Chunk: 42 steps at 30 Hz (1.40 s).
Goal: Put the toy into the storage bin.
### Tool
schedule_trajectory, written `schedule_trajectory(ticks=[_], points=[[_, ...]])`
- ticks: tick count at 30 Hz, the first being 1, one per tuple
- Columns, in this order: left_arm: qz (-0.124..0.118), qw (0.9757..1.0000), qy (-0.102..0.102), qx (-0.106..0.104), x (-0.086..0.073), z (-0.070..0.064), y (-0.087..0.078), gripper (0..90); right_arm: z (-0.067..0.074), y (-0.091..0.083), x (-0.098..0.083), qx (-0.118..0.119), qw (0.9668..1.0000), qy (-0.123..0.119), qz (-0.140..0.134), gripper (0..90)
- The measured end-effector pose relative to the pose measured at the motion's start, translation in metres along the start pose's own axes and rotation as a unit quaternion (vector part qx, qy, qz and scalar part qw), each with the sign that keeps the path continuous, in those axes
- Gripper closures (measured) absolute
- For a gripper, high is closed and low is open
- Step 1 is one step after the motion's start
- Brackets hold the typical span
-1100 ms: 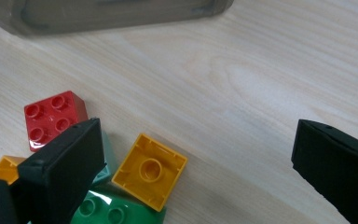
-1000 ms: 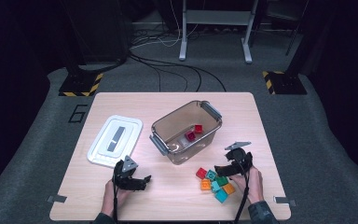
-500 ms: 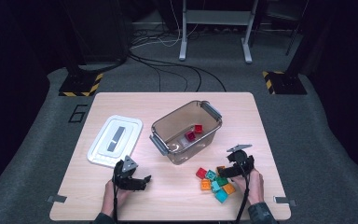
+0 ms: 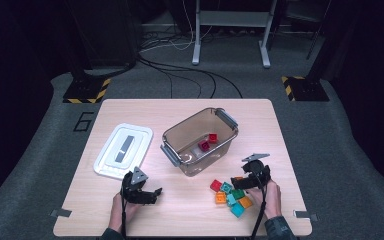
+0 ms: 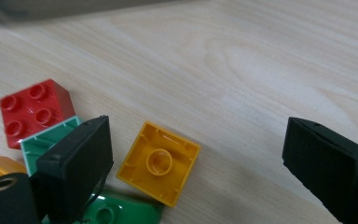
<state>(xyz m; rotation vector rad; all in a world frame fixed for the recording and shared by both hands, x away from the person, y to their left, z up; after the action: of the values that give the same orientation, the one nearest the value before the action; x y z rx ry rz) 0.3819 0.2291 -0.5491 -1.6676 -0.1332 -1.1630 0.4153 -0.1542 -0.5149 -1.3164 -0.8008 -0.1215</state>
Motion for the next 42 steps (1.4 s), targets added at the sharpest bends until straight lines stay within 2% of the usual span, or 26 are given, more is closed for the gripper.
schedule_trajectory(ticks=[3, 9, 13, 16, 24, 35, 36, 42], points=[[0.0, 1.0, 0.0, 0.0, 0.0, 0.0, 0.0, 12.6, 0.001, 0.005, -0.003, -0.007, 0.9999, -0.001, 0.012, 11.2], [0.0, 1.0, 0.0, 0.0, 0.0, 0.0, 0.0, 12.6, -0.002, 0.006, -0.009, -0.02, 0.9996, -0.003, 0.021, 16.4], [0.0, 1.0, 0.0, 0.0, 0.0, 0.0, 0.0, 12.6, -0.004, 0.006, -0.012, -0.021, 0.9994, 0.002, 0.028, 21.5], [0.0, 1.0, 0.0, 0.0, 0.0, 0.0, 0.0, 12.6, -0.005, 0.008, -0.013, -0.012, 0.9996, -0.009, 0.025, 29.9], [0.0, 1.0, 0.0, 0.0, 0.0, 0.0, 0.0, 12.6, -0.004, 0.005, -0.011, -0.001, 0.9998, -0.012, 0.016, 56.4], [0.0, 1.0, 0.0, 0.0, 0.0, 0.0, 0.0, 12.7, -0.008, 0.003, -0.009, 0.004, 0.9999, -0.008, 0.008, 58.2], [0.0, 1.0, 0.0, 0.0, 0.0, 0.0, 0.0, 12.7, -0.009, 0.002, -0.009, 0.006, 0.9999, -0.013, 0.006, 58.2], [0.003, 1.0, 0.0, -0.001, 0.0, 0.0, 0.0, 12.7, -0.014, -0.004, -0.004, 0.002, 1.0, -0.009, -0.004, 58.2]])
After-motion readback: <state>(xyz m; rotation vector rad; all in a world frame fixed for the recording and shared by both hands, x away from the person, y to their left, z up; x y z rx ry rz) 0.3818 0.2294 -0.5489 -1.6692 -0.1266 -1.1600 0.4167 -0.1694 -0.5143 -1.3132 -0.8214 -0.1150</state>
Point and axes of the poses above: each handheld gripper's, and its own axes: y roughly forward along the jaws, x roughly out of its top, z roughly to its left, the point moved 3 cm from there along y, roughly forward along the jaws, and after that the axes turned 1 degree about y, right-handed, at the moved point
